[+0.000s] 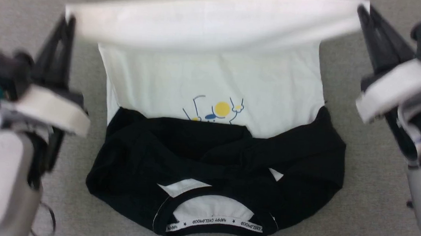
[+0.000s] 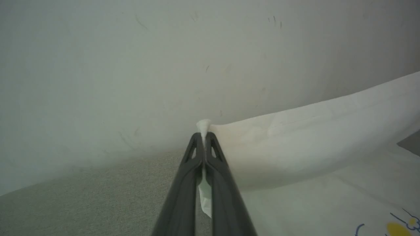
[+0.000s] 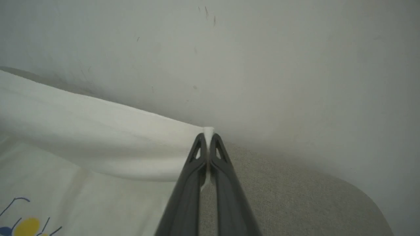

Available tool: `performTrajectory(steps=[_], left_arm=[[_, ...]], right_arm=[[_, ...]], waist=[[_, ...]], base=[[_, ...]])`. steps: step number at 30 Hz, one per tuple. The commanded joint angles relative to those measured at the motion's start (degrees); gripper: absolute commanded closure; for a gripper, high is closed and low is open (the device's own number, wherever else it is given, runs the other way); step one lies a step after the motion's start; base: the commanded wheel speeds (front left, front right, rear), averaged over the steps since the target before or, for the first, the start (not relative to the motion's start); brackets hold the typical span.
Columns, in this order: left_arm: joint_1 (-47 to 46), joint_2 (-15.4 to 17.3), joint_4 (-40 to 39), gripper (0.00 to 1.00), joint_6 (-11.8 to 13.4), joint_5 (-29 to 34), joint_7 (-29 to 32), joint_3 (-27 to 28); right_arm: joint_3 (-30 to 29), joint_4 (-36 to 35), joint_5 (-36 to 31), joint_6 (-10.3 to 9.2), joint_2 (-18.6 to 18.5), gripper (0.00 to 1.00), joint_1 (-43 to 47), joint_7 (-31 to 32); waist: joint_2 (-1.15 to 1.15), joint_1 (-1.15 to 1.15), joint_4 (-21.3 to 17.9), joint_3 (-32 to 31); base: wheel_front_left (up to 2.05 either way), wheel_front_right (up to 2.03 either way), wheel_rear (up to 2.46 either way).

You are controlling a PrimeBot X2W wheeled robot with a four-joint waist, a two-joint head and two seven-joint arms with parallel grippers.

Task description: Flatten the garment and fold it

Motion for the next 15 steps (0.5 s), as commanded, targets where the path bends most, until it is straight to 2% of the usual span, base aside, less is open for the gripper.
performTrajectory(steps=[1, 8, 15], left_arm=[[5.17, -0.41, -2.67, 1.0, 0.89, -0.86, -0.19, 0.02], [21.21, -2.17, -9.11, 1.0, 3.14, -3.51, 0.37, -1.4], [30.15, -4.44, -7.78, 1.0, 3.44, -5.86, -0.8, -3.51]], right_arm=[[-1.12, -2.69, 0.38, -0.12, -0.6, 1.0, 4.51, 0.87], [-5.69, -11.57, 0.07, -0.12, 0.33, 1.0, 21.02, 5.87], [-10.23, -16.21, -1.59, -0.12, 3.34, 1.0, 32.6, 8.25]], waist=[[0.0, 0.02, 0.74, -8.39], [0.0, 0.02, 1.38, -12.83], [0.0, 0.02, 1.56, -14.17]], base=[[0.0, 0.0, 0.0], [0.0, 0.0, 0.0], [0.0, 0.0, 0.0]])
